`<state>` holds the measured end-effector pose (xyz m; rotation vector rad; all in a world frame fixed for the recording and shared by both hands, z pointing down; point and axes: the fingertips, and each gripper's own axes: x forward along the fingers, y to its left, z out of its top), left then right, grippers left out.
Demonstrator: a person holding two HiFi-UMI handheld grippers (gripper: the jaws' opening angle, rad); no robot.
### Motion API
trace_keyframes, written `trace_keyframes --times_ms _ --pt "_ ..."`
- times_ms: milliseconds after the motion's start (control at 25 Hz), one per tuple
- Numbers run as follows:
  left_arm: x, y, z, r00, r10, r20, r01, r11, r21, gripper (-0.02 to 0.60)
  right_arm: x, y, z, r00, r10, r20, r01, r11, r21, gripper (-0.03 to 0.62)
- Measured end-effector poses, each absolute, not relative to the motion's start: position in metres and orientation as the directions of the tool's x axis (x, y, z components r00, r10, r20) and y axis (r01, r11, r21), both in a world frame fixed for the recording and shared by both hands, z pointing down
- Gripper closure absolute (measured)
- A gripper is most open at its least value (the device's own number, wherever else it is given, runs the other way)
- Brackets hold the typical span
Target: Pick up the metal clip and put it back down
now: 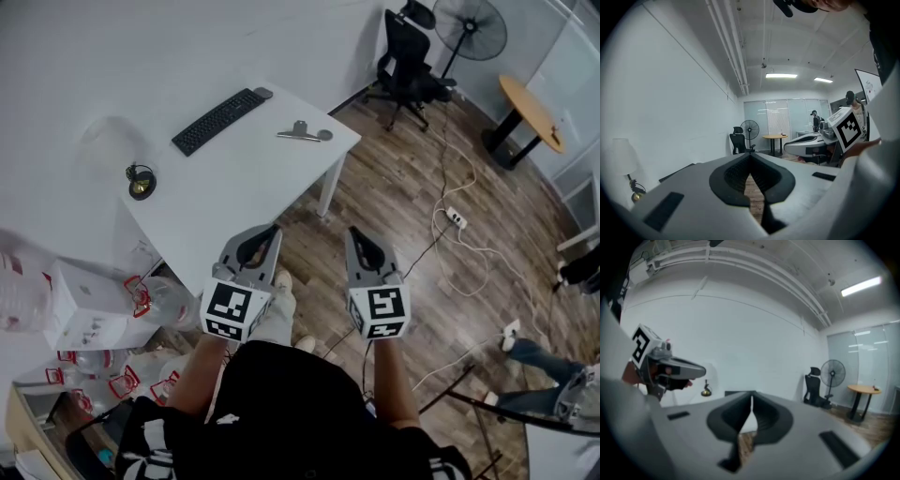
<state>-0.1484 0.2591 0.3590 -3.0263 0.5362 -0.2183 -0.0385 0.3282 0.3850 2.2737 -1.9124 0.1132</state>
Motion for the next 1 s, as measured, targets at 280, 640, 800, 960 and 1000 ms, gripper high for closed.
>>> trace_keyframes --times_ms 280,640,800,960,1000 --pt "-0.124 0.221 0.366 0.929 -0.345 0.134 -0.339 -0.938 -0.066 0.560 -0.017 0.291 0.394 0.172 -0.966 0.192 -0.984 -0.158 0.086 0.559" --pt "-0.062 0.148 0.365 0.937 -0.325 0.128 -0.320 -0.946 -0.058 0.560 0.039 0.219 0.396 0.181 -0.962 0.205 -0.982 -0.165 0.091 0.559" --pt "-0.035 0.114 0.357 0.943 -0.309 0.123 -0.304 -0.951 -0.054 0.560 0.066 0.184 0.388 0.194 -0.960 0.203 -0.980 -0.179 0.090 0.559" --pt "-0.016 0.078 0.355 0.944 -0.304 0.129 -0.301 -0.953 -0.048 0.560 0.085 0.150 0.386 0.199 -0.957 0.213 -0.979 -0.184 0.086 0.559" --pt "-0.013 0.068 0.354 0.943 -0.306 0.129 -0.302 -0.952 -0.044 0.560 0.087 0.142 0.386 0.197 -0.956 0.217 -0.979 -0.183 0.086 0.559"
